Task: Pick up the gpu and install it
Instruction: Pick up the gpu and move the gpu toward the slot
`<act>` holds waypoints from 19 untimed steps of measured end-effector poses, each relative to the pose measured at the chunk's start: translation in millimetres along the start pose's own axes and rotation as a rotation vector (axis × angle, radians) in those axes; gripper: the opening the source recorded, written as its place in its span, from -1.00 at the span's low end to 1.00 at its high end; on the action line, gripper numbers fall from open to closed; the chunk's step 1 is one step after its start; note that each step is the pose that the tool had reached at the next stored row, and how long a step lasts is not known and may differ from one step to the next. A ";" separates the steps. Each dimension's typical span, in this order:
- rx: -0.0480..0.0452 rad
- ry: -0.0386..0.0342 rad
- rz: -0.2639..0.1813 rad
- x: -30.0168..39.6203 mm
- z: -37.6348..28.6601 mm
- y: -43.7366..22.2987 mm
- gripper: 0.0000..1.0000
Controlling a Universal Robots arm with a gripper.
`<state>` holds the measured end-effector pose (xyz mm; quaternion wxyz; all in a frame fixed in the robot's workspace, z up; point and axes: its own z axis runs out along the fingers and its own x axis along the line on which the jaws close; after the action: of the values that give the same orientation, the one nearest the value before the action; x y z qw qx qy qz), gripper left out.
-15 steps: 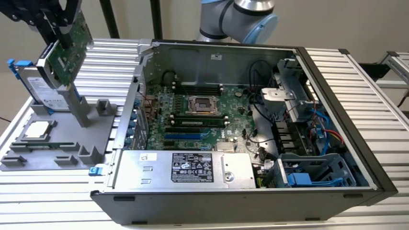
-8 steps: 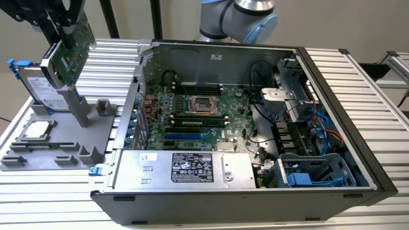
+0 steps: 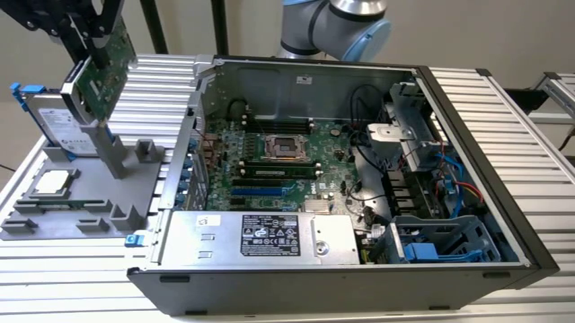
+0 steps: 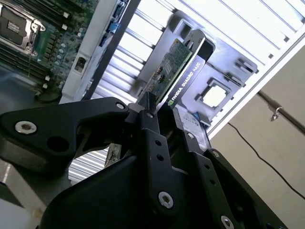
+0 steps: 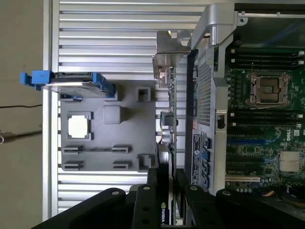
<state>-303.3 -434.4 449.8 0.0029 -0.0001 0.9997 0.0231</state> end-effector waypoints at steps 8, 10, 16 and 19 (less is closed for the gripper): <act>0.0000 0.0000 0.000 -5.4 0.0 0.0 -1.00; 0.0001 0.0000 0.000 -6.9 0.0 0.0 -1.00; 0.0000 0.0000 0.000 -10.6 0.0 0.0 -1.00; 0.0000 0.0001 0.000 -12.2 0.0 0.0 -1.00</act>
<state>-291.0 -434.4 449.8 0.0029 -0.0002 0.9997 0.0231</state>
